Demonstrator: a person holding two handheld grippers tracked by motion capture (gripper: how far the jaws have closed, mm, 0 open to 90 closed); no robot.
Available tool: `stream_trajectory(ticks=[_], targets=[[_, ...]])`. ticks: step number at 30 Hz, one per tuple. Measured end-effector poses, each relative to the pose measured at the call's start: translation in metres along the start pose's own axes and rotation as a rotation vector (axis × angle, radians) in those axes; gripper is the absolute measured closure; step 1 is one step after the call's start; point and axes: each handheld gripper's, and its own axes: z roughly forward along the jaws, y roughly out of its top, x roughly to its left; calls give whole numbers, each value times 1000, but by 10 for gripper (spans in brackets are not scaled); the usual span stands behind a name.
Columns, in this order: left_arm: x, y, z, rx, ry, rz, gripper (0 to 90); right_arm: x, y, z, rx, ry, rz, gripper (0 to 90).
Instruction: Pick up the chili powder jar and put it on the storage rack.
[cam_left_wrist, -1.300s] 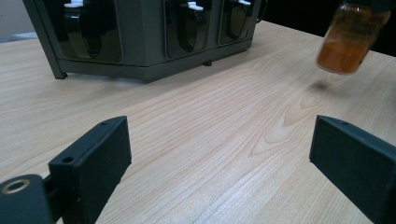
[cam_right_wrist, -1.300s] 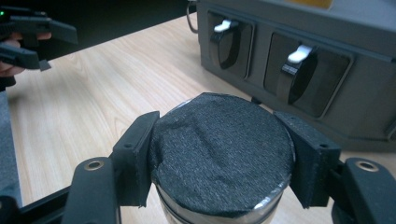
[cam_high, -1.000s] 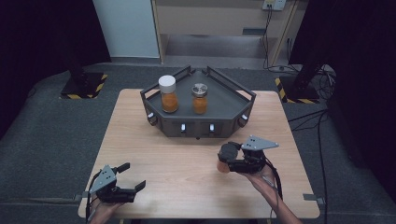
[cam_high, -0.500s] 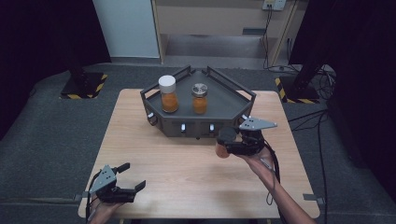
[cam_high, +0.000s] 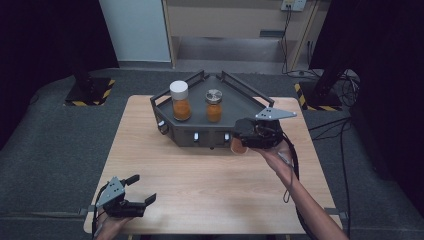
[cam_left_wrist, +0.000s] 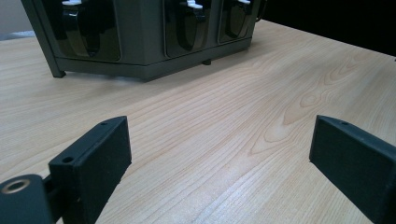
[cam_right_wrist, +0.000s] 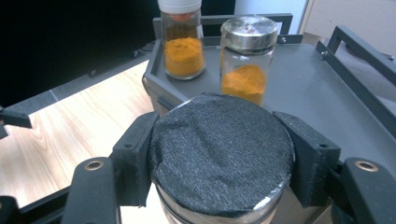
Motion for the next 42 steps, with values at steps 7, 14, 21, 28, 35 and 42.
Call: stream_trajectory(ticks=[7, 14, 21, 28, 35, 42], targets=[[0, 0, 0, 1, 0, 0, 45, -5, 12, 5, 6, -28, 6, 349], [0, 0, 0, 1, 0, -1, 45, -11, 24, 12, 16, -61, 6, 349], [0, 0, 0, 2, 1, -2, 46, -15, 37, 20, 13, -88, 5, 349], [0, 0, 1, 2, 0, -2, 46, -17, 46, 30, 10, -109, 6, 348], [0, 0, 0, 2, 0, -2, 47, -21, 50, 41, 7, -144, 20, 348], [0, 0, 1, 3, 0, -4, 47, -25, 49, 52, -2, -187, 34, 349]])
